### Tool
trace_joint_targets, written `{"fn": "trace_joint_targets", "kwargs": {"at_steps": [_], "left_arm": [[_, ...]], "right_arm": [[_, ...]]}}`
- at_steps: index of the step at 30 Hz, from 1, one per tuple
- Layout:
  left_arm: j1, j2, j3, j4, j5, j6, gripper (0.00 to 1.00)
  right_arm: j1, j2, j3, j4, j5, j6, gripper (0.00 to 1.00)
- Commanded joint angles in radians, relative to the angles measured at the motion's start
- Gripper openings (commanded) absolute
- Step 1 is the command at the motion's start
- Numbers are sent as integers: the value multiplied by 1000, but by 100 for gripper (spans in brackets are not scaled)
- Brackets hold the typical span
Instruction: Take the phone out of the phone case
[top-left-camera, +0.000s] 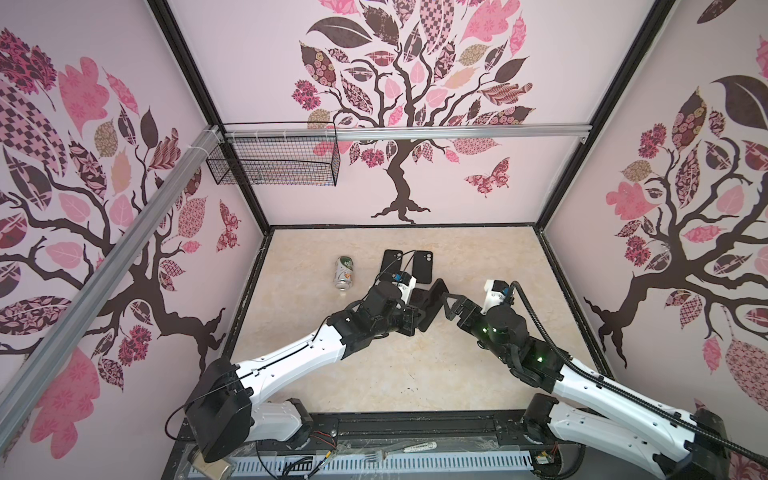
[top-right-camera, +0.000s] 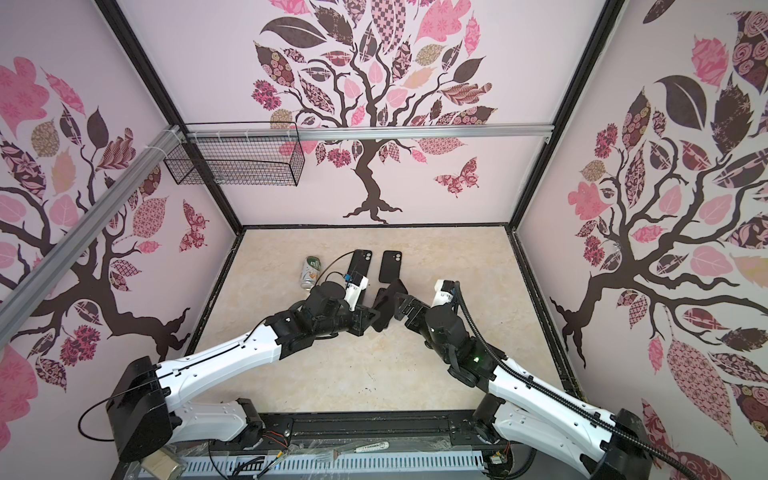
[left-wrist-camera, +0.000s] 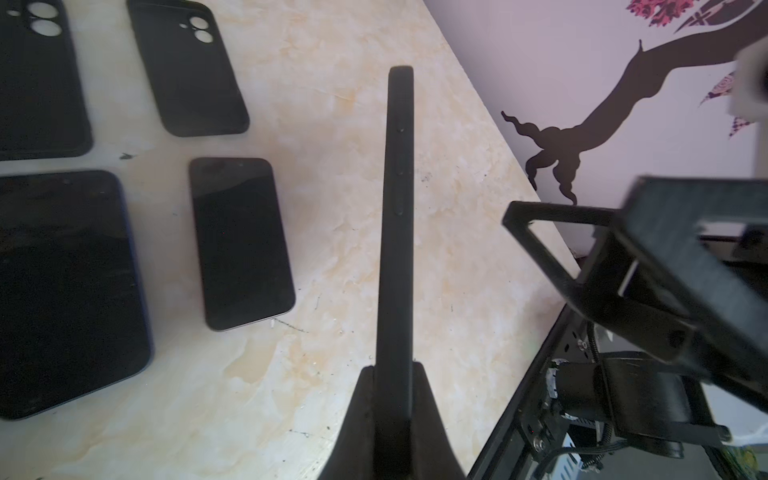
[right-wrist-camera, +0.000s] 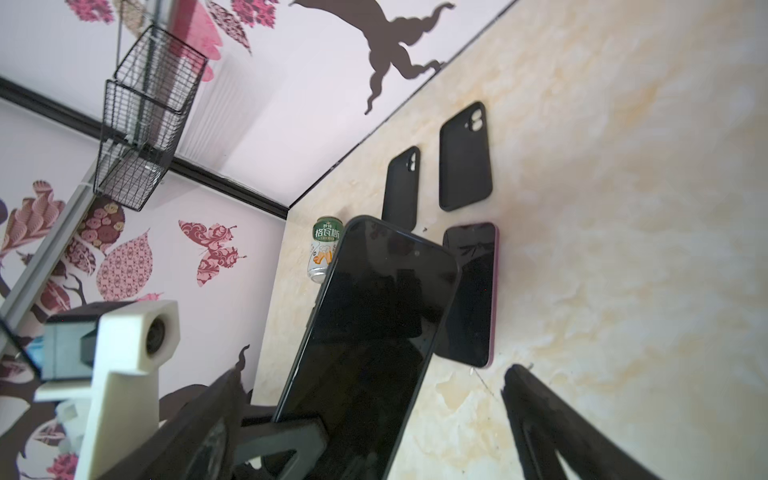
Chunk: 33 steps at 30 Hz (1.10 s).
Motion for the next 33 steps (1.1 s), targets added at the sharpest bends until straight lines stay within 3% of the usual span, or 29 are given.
{"fn": "trace_joint_targets", "kwargs": {"at_steps": [1, 8, 14, 18, 22, 24, 28, 33], "left_arm": [[27, -61, 49, -3, -24, 29, 0], [48, -143, 36, -34, -192, 66, 0], [44, -191, 56, -109, -240, 150, 0], [50, -269, 21, -113, -192, 176, 0], [51, -320, 1, -132, -190, 209, 0], [50, -319, 18, -165, -181, 213, 0], [50, -314, 31, -198, -59, 249, 0], [51, -354, -2, -146, 75, 315, 0]], "right_arm": [[0, -63, -6, 60, -58, -296, 99], [1, -8, 128, -72, -52, -514, 96], [-4, 31, 120, 42, -138, -718, 95], [-121, 37, 138, 69, -379, -646, 100], [-347, 67, 130, 162, -782, -467, 100], [-380, 74, 120, 220, -893, -453, 100], [-380, 69, 120, 290, -1005, -469, 100], [-381, 75, 170, 212, -1055, -524, 96]]}}
